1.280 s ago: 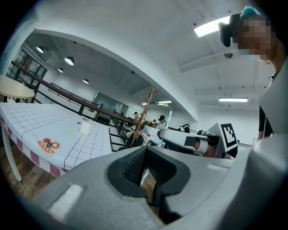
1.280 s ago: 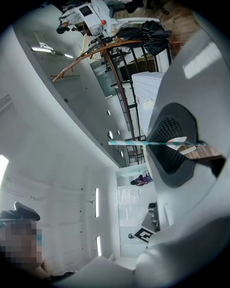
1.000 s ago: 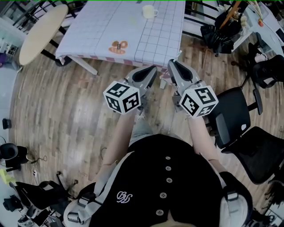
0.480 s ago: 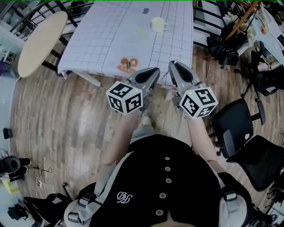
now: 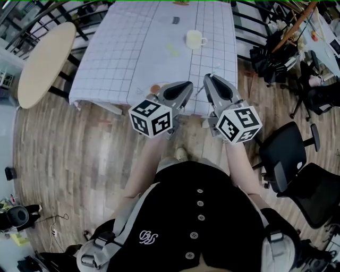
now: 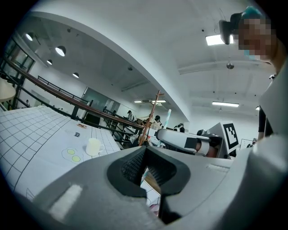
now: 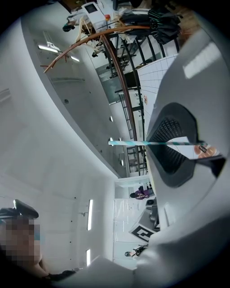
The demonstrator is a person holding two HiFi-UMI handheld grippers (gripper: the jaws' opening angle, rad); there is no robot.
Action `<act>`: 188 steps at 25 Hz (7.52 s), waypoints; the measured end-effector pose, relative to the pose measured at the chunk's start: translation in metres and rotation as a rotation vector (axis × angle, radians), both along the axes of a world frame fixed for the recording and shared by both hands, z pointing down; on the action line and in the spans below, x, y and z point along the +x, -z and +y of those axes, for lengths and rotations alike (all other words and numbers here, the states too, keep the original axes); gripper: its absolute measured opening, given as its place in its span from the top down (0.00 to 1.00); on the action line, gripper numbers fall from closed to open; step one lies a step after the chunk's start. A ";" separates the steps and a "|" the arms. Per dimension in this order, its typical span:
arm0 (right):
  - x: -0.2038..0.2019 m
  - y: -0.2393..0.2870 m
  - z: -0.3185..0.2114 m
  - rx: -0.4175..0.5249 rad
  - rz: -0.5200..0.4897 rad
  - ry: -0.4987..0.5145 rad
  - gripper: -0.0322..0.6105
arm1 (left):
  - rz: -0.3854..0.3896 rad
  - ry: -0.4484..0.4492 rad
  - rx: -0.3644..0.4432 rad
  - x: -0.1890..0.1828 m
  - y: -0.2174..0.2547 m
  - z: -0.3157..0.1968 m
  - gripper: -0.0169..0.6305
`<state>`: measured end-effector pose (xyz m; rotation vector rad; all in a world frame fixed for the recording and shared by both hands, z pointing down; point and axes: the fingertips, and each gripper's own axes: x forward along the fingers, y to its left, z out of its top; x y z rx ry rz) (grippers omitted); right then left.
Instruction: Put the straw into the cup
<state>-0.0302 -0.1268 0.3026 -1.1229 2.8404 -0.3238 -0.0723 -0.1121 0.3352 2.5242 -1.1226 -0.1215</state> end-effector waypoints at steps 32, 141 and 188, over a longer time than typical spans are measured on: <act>-0.034 0.000 -0.133 0.019 0.016 0.015 0.93 | -0.004 -0.051 -0.004 -0.022 -0.011 -0.115 0.98; -0.087 -0.187 -0.376 -0.250 0.372 0.238 0.86 | 0.044 0.056 -0.306 -0.058 -0.146 -0.360 0.98; -0.069 -0.053 -0.267 -0.080 0.302 0.038 0.95 | 0.068 -0.175 -0.081 -0.048 -0.021 -0.267 0.98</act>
